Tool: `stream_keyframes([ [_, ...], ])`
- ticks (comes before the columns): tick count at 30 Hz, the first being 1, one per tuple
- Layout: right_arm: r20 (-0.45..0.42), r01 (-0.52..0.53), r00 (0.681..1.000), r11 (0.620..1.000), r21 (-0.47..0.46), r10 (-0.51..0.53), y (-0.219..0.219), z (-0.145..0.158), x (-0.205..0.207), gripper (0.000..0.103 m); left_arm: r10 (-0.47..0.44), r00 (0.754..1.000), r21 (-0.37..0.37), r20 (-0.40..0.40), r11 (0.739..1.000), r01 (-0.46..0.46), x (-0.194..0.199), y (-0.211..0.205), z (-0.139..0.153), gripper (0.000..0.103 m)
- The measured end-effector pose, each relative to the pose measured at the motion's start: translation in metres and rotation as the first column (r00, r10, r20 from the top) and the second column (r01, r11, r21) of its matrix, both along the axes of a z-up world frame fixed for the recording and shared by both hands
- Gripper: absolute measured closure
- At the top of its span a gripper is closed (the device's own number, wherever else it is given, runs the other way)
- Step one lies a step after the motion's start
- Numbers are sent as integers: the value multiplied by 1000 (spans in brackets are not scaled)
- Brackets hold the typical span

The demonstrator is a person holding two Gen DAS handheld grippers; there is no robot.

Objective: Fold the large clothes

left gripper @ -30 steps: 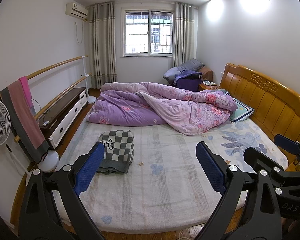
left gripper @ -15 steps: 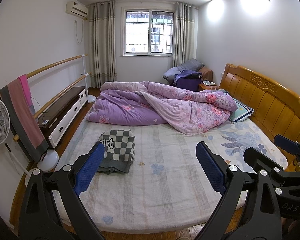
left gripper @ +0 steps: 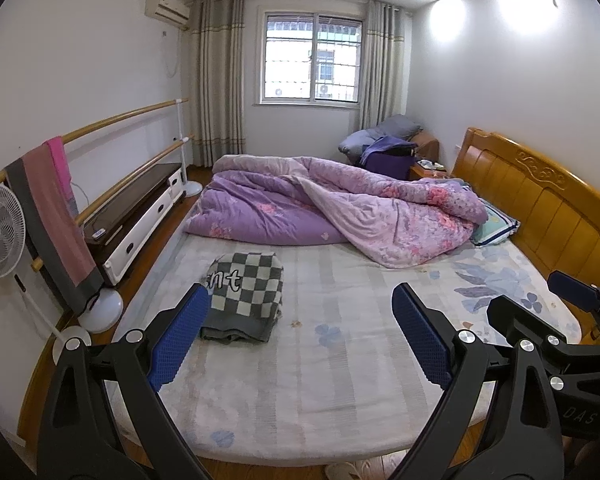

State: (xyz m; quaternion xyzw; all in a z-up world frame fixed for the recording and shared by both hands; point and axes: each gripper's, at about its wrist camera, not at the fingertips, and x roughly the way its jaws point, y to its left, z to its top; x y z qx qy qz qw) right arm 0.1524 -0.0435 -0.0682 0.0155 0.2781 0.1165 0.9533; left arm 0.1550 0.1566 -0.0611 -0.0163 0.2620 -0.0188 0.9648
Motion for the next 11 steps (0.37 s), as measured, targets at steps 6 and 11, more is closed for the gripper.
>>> stream_keyframes([
  [6,-67,-76,995,997,-20,75,35,-20,38,8,69,997,-29,-45,997,-70,27,31,-21,10],
  [11,-180,-184,969,981,-57,171,90,-69,89,8,177,969,-68,-169,979,-191,65,80,-75,7],
])
